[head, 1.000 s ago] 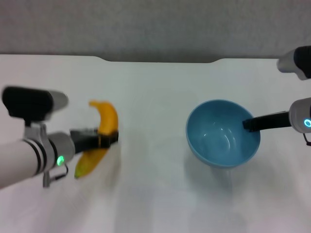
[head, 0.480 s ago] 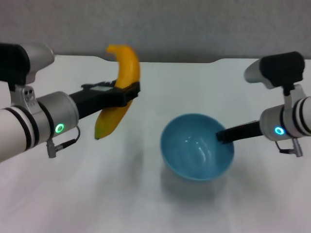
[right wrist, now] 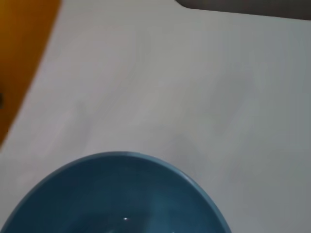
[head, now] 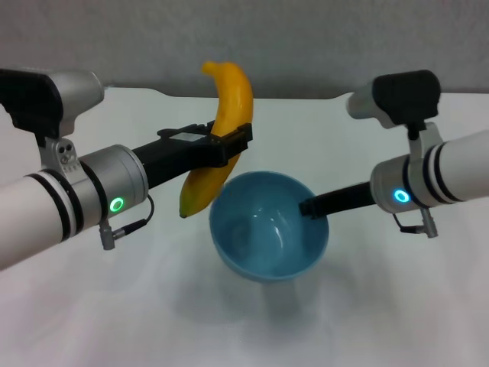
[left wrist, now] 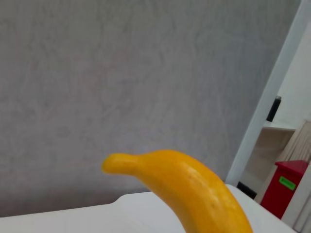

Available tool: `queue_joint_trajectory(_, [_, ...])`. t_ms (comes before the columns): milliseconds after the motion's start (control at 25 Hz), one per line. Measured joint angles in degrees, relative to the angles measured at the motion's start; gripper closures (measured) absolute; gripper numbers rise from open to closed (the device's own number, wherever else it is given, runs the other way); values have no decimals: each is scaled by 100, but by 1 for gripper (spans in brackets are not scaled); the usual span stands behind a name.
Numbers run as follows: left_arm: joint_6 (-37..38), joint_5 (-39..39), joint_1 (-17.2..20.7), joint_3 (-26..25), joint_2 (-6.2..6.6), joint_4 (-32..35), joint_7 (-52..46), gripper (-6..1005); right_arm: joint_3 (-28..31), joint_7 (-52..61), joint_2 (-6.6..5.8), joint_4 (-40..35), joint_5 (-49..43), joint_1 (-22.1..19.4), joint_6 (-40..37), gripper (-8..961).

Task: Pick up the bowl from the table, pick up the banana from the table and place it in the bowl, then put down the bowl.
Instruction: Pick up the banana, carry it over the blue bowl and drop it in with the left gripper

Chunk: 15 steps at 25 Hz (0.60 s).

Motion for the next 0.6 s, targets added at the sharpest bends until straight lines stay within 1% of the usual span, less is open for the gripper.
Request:
queue_joint_trajectory(80, [2, -271, -35, 57, -2, 97, 256, 445, -12, 13, 5, 24, 10, 52, -15, 891])
queue_joint_trajectory(200, [6, -450, -150, 217, -3, 251, 497, 439, 8, 45, 11, 59, 65, 71, -56, 889])
queue_joint_trajectory(440, [72, -972, -290, 288, -12, 547, 534, 426, -1, 20, 7, 87, 318, 144, -159, 887])
queue_joint_trajectory(600, [181, -1513, -485, 365, -19, 956, 721, 418, -3, 42, 15, 62, 323, 148, -175, 886])
